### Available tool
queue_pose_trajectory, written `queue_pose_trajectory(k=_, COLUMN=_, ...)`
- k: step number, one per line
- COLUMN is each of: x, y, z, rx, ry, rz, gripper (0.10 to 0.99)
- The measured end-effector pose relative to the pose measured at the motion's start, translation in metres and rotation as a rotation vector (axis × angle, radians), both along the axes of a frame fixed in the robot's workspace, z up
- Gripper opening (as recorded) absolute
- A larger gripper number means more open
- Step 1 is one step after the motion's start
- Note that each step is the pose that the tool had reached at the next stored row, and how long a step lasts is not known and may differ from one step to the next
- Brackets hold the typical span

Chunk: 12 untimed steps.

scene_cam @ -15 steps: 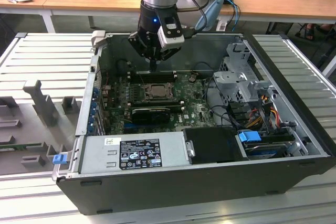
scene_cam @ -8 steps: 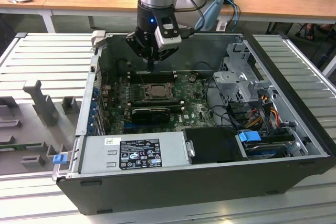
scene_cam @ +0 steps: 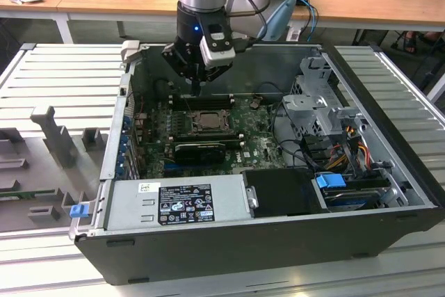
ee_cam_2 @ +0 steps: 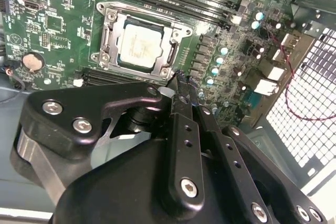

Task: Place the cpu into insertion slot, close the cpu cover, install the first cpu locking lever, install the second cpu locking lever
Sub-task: 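Install the first cpu locking lever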

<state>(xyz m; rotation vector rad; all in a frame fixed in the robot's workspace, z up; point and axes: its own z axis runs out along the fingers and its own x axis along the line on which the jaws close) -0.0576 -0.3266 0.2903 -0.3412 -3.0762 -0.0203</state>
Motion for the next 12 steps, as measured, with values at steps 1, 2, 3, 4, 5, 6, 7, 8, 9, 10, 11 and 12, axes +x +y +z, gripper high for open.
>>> queue_pose_trajectory(k=1, x=0.0, y=0.0, z=-0.001, rx=0.0, ry=-0.0001, rz=0.018, gripper=0.106)
queue_pose_trajectory(k=2, x=0.0, y=0.0, z=-0.0023, rx=0.0, ry=0.0001, rz=0.038, gripper=0.106)
queue_pose_trajectory(k=3, x=0.0, y=0.0, z=-0.004, rx=0.0, ry=0.0, rz=0.057, gripper=0.106)
queue_pose_trajectory(k=4, x=0.0, y=0.0, z=-0.0077, rx=0.0, ry=0.0, rz=0.097, gripper=0.106)
queue_pose_trajectory(k=5, x=-0.002, y=0.0, z=-0.0093, rx=0.0, ry=-0.0024, rz=0.107, gripper=0.106)
queue_pose_trajectory(k=6, x=-0.0051, y=-0.0001, z=-0.0097, rx=-0.001, ry=-0.0082, rz=0.108, gripper=0.106)
queue_pose_trajectory(k=7, x=-0.0082, y=0.0, z=-0.0104, rx=-0.001, ry=-0.0145, rz=0.108, gripper=0.106)
queue_pose_trajectory(k=8, x=-0.0131, y=0.0, z=-0.012, rx=-0.001, ry=-0.0221, rz=0.108, gripper=0.106)
queue_pose_trajectory(k=9, x=-0.0157, y=0.0, z=-0.0131, rx=-0.001, ry=-0.0269, rz=0.109, gripper=0.106)
queue_pose_trajectory(k=10, x=-0.0178, y=0.0, z=-0.0142, rx=0.0, ry=-0.028, rz=0.111, gripper=0.106)
queue_pose_trajectory(k=11, x=-0.0196, y=0.0, z=-0.0152, rx=0.001, ry=-0.0282, rz=0.113, gripper=0.106)
queue_pose_trajectory(k=12, x=-0.0207, y=0.0, z=-0.0164, rx=0.004, ry=-0.0284, rz=0.118, gripper=0.106)
